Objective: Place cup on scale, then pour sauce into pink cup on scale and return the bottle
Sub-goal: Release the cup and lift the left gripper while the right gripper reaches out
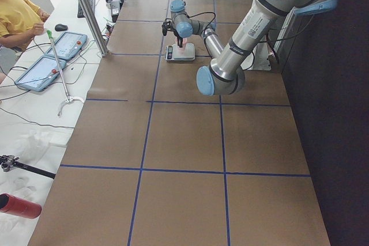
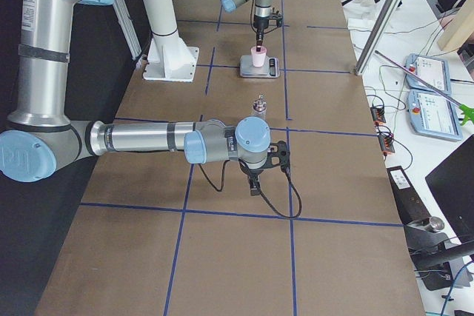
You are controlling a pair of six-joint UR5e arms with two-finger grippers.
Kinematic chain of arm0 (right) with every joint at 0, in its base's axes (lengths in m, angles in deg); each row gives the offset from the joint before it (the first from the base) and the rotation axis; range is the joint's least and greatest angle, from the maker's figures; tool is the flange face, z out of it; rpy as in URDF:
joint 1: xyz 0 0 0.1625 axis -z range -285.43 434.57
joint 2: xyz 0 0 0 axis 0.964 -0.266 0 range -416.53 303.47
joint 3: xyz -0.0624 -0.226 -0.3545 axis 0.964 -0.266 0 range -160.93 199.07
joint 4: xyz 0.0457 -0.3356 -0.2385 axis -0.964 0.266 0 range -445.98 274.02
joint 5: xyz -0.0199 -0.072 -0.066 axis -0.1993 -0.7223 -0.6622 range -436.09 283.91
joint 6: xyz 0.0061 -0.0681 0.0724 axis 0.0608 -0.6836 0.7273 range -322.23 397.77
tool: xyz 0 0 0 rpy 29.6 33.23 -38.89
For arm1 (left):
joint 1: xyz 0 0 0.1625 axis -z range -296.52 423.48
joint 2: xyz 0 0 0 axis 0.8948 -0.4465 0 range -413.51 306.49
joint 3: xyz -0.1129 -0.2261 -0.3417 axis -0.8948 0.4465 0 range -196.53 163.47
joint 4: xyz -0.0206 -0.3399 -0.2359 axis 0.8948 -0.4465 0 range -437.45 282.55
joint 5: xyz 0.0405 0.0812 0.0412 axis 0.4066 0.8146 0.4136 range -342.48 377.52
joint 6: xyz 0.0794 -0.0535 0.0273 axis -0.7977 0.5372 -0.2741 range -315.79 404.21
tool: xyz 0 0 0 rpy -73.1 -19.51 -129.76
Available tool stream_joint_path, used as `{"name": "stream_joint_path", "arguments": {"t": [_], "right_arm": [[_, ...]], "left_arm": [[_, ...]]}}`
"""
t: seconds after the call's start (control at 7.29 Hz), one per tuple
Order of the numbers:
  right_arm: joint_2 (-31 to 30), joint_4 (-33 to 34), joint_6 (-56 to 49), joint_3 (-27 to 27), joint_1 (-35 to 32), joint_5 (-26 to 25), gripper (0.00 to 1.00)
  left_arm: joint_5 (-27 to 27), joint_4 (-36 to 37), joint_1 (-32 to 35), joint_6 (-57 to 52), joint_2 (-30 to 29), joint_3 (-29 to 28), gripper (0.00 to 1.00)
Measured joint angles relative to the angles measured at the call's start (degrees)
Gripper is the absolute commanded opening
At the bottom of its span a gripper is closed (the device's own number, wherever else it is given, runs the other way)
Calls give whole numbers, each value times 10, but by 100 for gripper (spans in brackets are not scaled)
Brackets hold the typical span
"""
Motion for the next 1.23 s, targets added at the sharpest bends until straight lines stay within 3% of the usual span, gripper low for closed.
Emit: {"name": "stream_joint_path", "arguments": {"t": [0.41,0.69,0.96,1.23], "right_arm": [[0,0,55,39,16,59,100],[0,-9,174,123,64,80,100],[2,-120,281,164,105,65,100],[-1,-258,448,184,169,-24,100]], "left_arm": [[-1,4,11,0,10,83,90],[0,7,35,1,49,189,90],[0,8,55,1,71,234,90],[0,7,71,1,100,264,90]]}}
